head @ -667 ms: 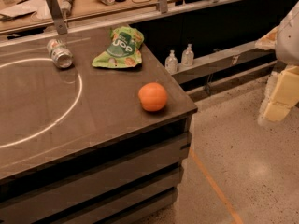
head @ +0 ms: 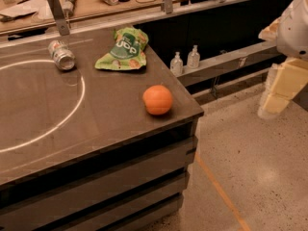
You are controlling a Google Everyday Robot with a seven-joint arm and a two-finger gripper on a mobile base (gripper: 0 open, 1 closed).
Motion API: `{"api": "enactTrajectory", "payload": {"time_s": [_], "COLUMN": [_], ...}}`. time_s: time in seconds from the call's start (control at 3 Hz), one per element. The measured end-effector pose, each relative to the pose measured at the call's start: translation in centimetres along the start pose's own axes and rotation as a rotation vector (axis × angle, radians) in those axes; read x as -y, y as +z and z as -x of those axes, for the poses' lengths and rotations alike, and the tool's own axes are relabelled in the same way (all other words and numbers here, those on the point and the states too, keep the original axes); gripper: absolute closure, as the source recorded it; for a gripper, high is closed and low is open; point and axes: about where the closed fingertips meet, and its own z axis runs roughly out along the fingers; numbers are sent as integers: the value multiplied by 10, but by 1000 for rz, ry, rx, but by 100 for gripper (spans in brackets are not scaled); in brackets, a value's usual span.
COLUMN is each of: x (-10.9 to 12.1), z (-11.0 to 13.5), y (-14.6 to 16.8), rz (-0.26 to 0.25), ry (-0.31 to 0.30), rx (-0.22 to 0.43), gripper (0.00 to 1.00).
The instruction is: Pick green rice chip bag
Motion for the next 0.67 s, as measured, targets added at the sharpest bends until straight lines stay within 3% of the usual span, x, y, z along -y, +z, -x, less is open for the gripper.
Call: {"api": "enactTrajectory", "payload": {"time_s": [0.33, 0.67], "x": [45, 108], "z": [26, 78], "y": [12, 31], "rz": [-53, -82], "ry": [-74, -196], "rx": [-1, 36], "gripper": [0, 0]}}
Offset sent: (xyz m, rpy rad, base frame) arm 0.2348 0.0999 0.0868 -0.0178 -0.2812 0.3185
